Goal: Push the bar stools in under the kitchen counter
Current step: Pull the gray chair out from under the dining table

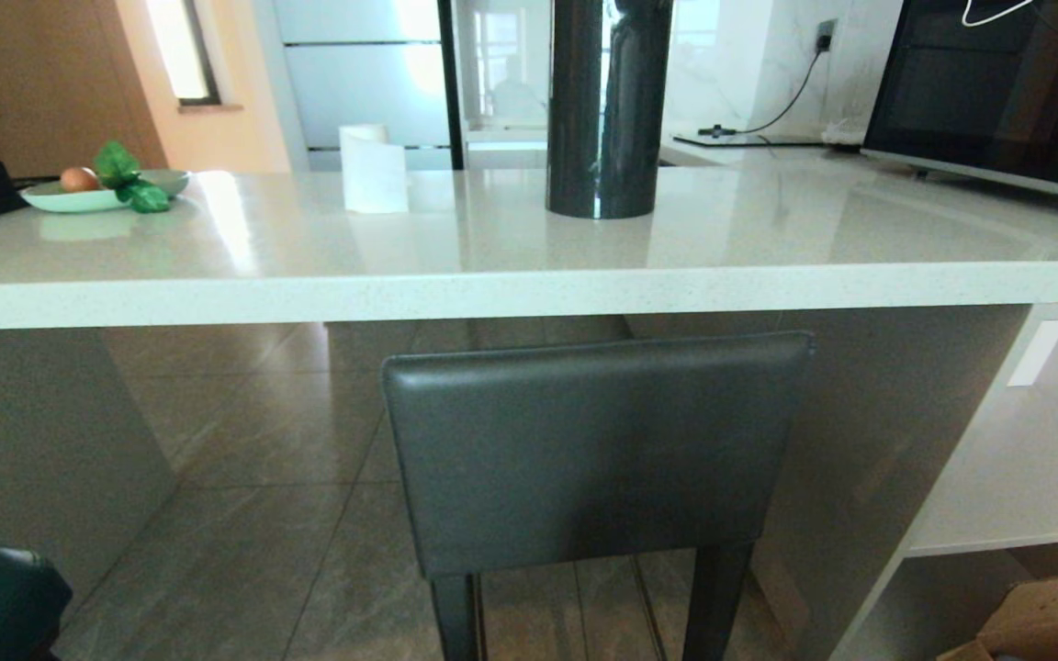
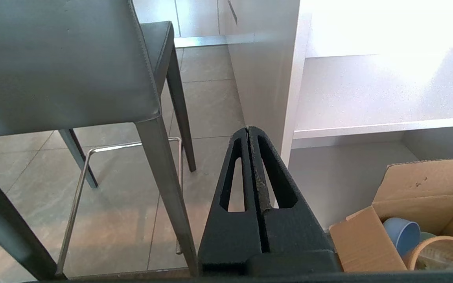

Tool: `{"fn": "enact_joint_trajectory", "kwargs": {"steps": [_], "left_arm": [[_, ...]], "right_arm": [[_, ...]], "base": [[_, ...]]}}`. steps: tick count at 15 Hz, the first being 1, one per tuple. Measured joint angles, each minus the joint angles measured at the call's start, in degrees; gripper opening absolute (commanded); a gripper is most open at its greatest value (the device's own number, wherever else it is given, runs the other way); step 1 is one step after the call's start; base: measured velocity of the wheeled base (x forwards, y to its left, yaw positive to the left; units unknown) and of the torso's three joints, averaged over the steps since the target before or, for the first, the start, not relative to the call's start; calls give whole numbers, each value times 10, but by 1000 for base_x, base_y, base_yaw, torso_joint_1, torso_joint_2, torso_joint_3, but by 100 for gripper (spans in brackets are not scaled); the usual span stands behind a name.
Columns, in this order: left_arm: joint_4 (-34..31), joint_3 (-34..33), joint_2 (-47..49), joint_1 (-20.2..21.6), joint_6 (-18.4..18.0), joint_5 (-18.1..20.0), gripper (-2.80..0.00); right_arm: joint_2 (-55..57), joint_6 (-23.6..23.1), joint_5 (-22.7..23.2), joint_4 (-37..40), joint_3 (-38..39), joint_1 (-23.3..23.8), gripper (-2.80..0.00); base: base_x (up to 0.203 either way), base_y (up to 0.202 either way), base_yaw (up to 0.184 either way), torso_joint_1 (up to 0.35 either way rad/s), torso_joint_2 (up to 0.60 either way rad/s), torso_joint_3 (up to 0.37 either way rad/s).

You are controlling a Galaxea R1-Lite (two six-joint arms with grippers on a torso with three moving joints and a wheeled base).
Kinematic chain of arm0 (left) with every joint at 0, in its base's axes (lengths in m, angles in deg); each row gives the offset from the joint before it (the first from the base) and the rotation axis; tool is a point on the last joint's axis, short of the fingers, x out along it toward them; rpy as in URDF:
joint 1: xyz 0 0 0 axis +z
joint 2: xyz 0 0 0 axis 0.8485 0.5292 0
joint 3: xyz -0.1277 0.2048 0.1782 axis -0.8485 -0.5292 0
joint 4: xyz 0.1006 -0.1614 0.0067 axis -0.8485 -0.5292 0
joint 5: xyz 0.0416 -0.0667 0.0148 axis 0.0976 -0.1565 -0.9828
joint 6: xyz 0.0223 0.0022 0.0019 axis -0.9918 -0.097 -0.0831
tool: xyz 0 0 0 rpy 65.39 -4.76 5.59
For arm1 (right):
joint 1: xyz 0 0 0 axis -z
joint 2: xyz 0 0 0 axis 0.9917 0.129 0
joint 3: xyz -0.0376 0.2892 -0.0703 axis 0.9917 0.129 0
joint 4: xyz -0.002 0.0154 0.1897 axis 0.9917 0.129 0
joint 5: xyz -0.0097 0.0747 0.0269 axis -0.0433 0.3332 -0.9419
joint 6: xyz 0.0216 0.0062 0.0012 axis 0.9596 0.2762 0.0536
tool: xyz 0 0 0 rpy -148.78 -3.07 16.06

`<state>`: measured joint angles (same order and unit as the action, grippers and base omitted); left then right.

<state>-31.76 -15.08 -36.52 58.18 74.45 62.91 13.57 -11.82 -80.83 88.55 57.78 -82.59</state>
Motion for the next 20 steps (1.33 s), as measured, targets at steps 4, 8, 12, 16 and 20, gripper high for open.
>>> {"fn": "enact_joint_trajectory", "kwargs": {"steps": [4, 8, 12, 16, 20], "left_arm": [[-6, 0, 0, 0, 8, -1, -280], [-8, 7, 0, 1, -2, -2, -280], [4, 81, 69, -1, 11, 24, -280], [112, 123, 234, -12, 24, 54, -280], [281, 138, 445, -39, 51, 63, -280]], "right_arm": [[0, 0, -1, 0, 0, 0, -280], [8, 0, 1, 7, -37, 0, -280], [101, 12, 29, -7, -108, -12, -280], [250, 19, 77, -113, -133, -27, -280], [421, 34, 126, -235, -143, -31, -280]], "base": [[0, 0, 0, 0, 0, 0], [0, 0, 0, 0, 0, 0], [0, 0, 0, 0, 0, 0], [0, 0, 0, 0, 0, 0], [0, 0, 0, 0, 0, 0]]}}
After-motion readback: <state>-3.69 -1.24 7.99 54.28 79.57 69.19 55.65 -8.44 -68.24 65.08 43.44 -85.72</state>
